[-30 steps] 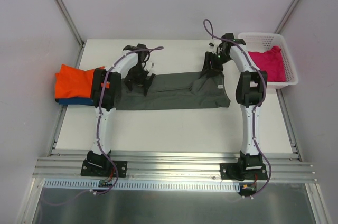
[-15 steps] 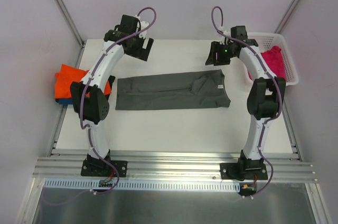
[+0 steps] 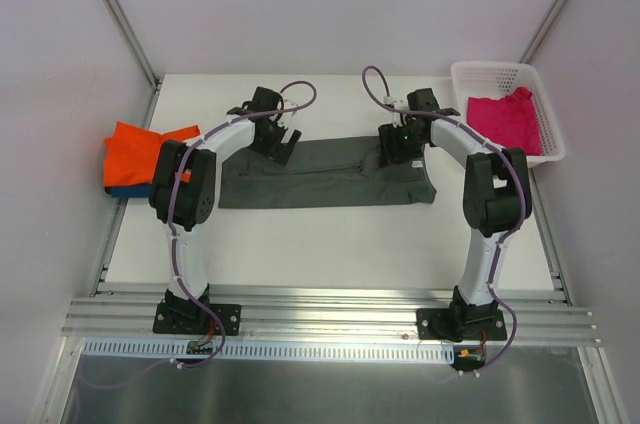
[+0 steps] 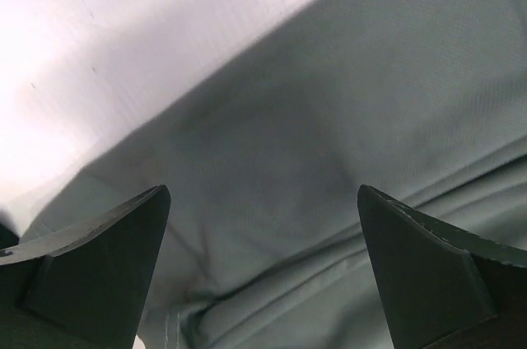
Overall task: Fold and stack the t-shirts
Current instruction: Fold the tshirt
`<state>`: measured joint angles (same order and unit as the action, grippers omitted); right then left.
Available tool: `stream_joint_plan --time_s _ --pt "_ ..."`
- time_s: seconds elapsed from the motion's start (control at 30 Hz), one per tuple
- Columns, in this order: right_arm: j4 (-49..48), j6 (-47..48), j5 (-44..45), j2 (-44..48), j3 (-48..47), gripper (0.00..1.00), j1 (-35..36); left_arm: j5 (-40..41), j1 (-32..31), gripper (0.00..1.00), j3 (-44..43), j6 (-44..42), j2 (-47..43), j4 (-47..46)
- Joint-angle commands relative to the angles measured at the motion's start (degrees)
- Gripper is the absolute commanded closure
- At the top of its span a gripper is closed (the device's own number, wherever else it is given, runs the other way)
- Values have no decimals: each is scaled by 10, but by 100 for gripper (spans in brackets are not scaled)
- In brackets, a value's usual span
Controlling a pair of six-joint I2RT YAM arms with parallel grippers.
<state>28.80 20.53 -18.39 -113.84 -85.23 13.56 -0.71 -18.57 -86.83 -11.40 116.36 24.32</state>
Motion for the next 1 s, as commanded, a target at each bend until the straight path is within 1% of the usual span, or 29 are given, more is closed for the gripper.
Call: stream_joint_plan --time_s 0.0,0.07,0.13,0.17,0.27,0.53,0.63,0.7,0.77,0.83,0.97 --pt "-6 3 27 -6 -43 40 -6 9 0 1 -14 1 -3 -54" --pt "17 -5 31 -29 -64 39 -11 9 0 1 -22 9 5 -53" --pt "59 -28 31 -47 -107 39 -15 -10 0 1 -32 16 17 -52" --pt "74 -35 29 -72 -122 39 -21 -17 0 1 -33 18 20 -52" --pt "111 -54 27 -99 -160 39 -28 -28 0 1 -44 23 29 -47" --pt "115 -77 25 -98 -171 38 -30 -39 0 1 -75 45 27 -1" --pt "101 -79 34 -82 -162 38 -31 -14 0 1 -77 53 18 -1" --pt "72 -78 29 -63 -136 38 -30 -15 0 1 -77 53 7 0" --pt "79 -78 27 -55 -138 38 -30 -22 0 1 -70 55 -3 4" --pt "112 -81 20 -64 -155 38 -29 -41 0 1 -56 57 -9 8" --pt "126 -88 14 -74 -146 38 -29 -55 0 1 -41 73 -6 27"
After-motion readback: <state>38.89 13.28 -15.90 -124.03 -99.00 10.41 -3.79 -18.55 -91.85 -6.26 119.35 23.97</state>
